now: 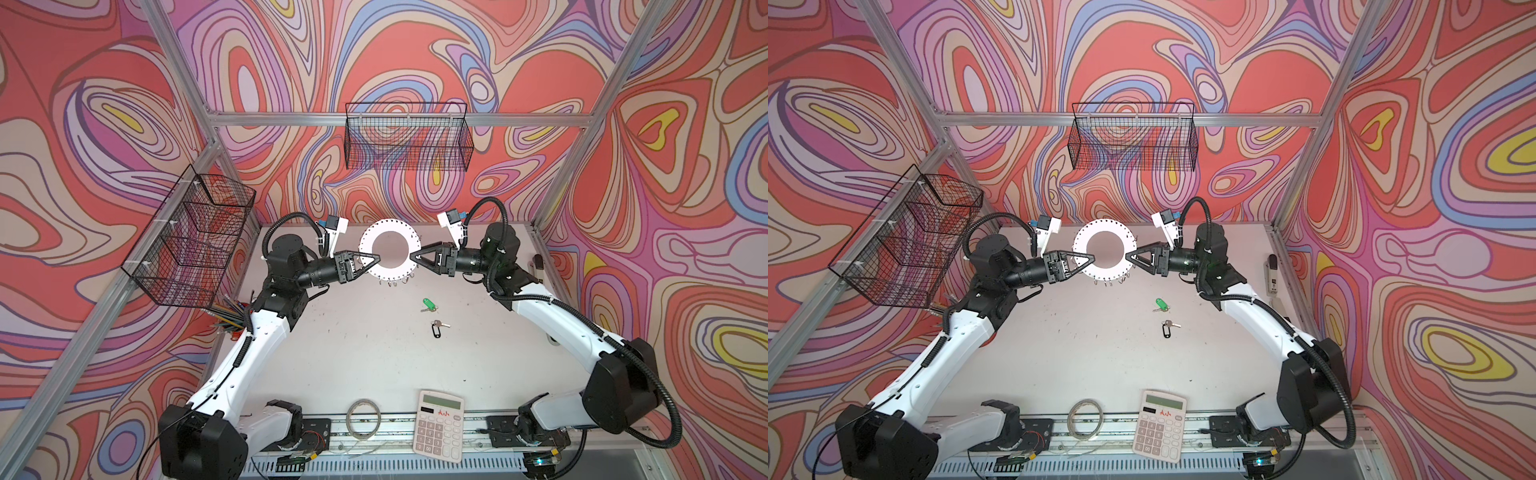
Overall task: Attach keys to a key ring
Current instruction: Pass the keyring, then pick up the key from the center of the table.
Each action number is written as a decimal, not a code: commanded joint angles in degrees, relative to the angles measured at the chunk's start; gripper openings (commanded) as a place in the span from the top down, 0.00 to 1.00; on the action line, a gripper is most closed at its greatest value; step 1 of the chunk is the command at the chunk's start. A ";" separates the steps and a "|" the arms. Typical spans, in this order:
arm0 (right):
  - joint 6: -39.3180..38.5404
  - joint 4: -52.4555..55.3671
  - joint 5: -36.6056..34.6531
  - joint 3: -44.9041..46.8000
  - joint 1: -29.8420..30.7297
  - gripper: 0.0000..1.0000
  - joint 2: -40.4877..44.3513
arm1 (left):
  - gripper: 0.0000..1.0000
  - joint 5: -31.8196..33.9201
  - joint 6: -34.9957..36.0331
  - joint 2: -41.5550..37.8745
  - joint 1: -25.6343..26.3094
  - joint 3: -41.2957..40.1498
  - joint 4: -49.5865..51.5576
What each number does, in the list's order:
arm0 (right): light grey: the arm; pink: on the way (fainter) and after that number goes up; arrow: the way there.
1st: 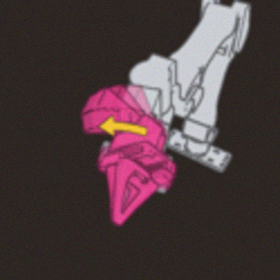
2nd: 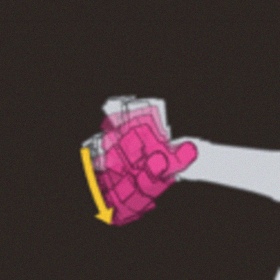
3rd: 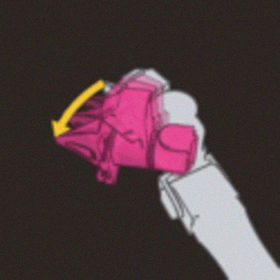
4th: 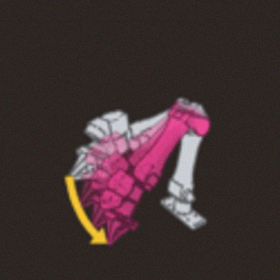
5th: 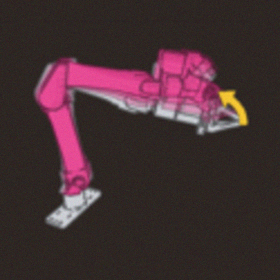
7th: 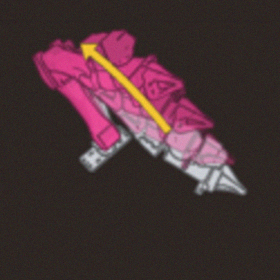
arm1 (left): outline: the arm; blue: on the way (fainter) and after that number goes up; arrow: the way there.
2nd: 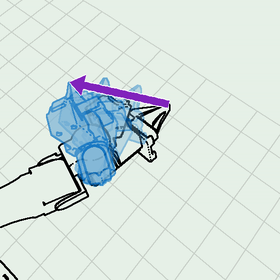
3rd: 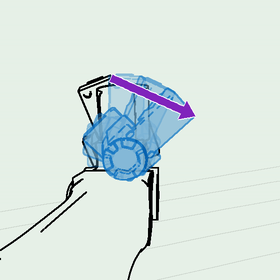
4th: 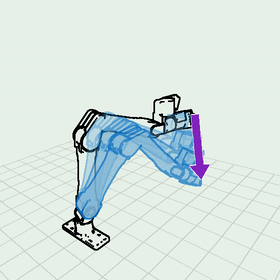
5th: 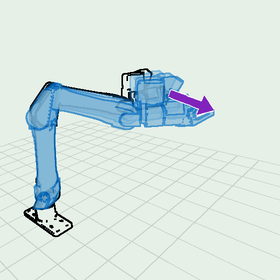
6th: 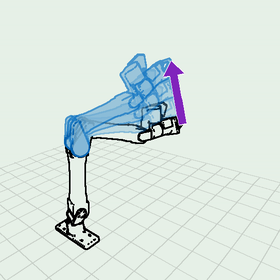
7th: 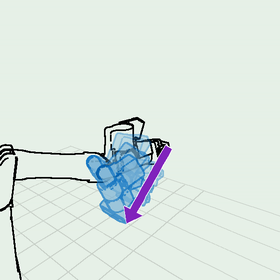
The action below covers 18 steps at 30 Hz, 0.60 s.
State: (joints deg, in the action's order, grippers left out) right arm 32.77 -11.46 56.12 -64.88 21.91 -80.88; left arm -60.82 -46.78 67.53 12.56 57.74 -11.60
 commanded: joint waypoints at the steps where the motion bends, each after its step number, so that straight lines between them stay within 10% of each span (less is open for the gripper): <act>1: -8.08 13.80 -4.01 -1.49 -3.37 0.49 4.57 | 1.00 -0.12 -1.32 1.56 -2.49 1.08 -2.62; 9: -18.89 35.38 -25.79 -0.33 -4.95 0.60 3.84 | 1.00 -1.10 -4.60 5.91 -4.73 0.36 -8.94; 18: -23.81 35.70 -41.64 8.33 -0.45 0.73 -2.79 | 1.00 -1.63 -5.69 5.48 -4.82 -1.13 -10.38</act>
State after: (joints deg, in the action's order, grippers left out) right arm 12.16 22.20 21.52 -58.43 19.05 -83.31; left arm -61.47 -51.59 74.39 7.88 57.41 -18.22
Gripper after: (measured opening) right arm 0.274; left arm 0.102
